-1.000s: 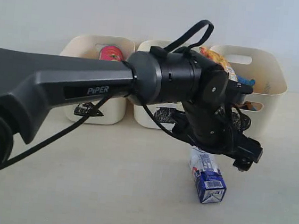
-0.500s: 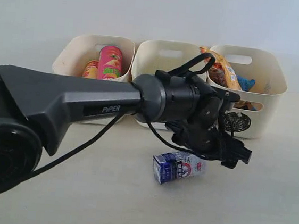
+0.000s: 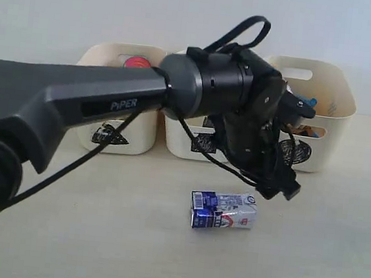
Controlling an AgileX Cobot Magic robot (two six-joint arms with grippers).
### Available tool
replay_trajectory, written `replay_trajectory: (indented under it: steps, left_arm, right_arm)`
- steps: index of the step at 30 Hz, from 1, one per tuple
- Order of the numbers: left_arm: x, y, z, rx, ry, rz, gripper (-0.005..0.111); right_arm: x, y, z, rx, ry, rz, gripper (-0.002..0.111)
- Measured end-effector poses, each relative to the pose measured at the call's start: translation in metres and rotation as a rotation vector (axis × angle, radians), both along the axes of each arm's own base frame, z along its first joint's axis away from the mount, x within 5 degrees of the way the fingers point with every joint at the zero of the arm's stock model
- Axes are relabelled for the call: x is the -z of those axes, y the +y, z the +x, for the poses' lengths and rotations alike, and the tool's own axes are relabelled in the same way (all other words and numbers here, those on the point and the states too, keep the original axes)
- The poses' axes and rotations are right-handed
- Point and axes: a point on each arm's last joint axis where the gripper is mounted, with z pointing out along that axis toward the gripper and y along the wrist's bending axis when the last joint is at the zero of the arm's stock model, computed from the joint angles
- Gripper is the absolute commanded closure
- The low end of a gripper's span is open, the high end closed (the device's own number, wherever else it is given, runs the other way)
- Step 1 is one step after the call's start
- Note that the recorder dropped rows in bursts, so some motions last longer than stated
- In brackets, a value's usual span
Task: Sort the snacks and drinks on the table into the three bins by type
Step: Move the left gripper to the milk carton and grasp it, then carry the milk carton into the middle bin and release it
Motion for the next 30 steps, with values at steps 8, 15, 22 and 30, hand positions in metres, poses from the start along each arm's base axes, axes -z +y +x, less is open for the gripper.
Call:
replay_trajectory:
  steps: [8,15,22,30]
  left_arm:
    - [-0.001,0.017,-0.012,0.420,0.023,0.290,0.029]
    - [0.013,0.022,-0.006,0.546,0.041,0.226,0.029]
    - [0.026,0.038,0.014,0.538,0.083,0.186,0.029]
    - [0.065,0.035,0.015,0.608,0.136,0.198,0.037]
  right_arm:
    - [0.000,0.000,0.000,0.000,0.000,0.000,0.108]
    - [0.000,0.000,0.000,0.000,0.000,0.000,0.108]
    - [0.000,0.000,0.000,0.000,0.000,0.000,0.108]
    - [0.000,0.000,0.000,0.000,0.000,0.000,0.108]
